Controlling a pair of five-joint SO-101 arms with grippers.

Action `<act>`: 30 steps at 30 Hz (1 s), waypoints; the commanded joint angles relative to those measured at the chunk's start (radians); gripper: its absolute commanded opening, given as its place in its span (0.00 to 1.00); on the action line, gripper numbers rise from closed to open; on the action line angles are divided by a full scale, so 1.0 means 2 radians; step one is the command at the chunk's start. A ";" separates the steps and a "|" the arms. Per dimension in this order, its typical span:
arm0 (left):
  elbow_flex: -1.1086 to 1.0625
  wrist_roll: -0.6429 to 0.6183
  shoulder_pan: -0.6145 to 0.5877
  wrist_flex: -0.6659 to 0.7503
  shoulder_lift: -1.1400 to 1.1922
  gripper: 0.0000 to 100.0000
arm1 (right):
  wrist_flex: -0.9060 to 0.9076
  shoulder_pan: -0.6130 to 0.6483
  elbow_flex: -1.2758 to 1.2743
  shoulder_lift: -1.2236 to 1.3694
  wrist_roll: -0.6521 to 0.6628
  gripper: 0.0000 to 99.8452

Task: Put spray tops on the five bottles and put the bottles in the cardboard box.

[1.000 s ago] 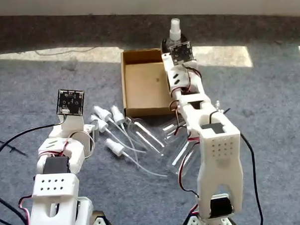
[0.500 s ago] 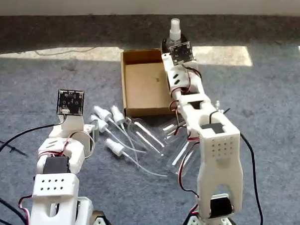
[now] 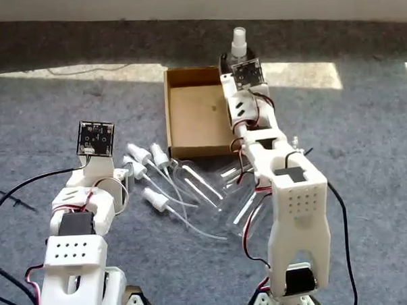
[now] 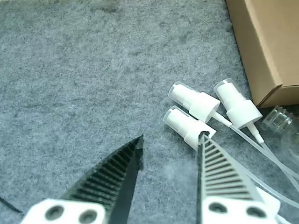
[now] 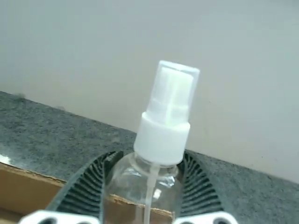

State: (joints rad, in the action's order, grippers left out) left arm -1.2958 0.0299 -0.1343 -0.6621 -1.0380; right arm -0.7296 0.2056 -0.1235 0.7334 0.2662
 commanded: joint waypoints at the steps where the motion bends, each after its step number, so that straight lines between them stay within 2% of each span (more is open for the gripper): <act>1: 0.002 -0.002 -0.003 0.009 -0.003 0.18 | -0.002 -0.010 -0.010 -0.005 0.008 0.00; 5: 0.002 -0.002 -0.004 0.009 -0.003 0.18 | -0.002 -0.010 -0.018 -0.020 0.008 0.00; 12: 0.002 -0.002 -0.005 0.010 -0.003 0.18 | -0.002 -0.010 -0.105 -0.096 0.007 0.01; 19: 0.002 -0.002 -0.004 0.010 -0.003 0.18 | -0.002 -0.008 -0.124 -0.099 0.005 0.18; 30: 0.002 -0.002 -0.004 0.010 -0.003 0.18 | 0.000 -0.010 -0.123 -0.103 0.005 0.18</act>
State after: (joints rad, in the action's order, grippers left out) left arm -1.2958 0.0299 -0.1343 -0.6621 -1.0380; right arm -0.7296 0.2056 -0.3675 0.5600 0.2662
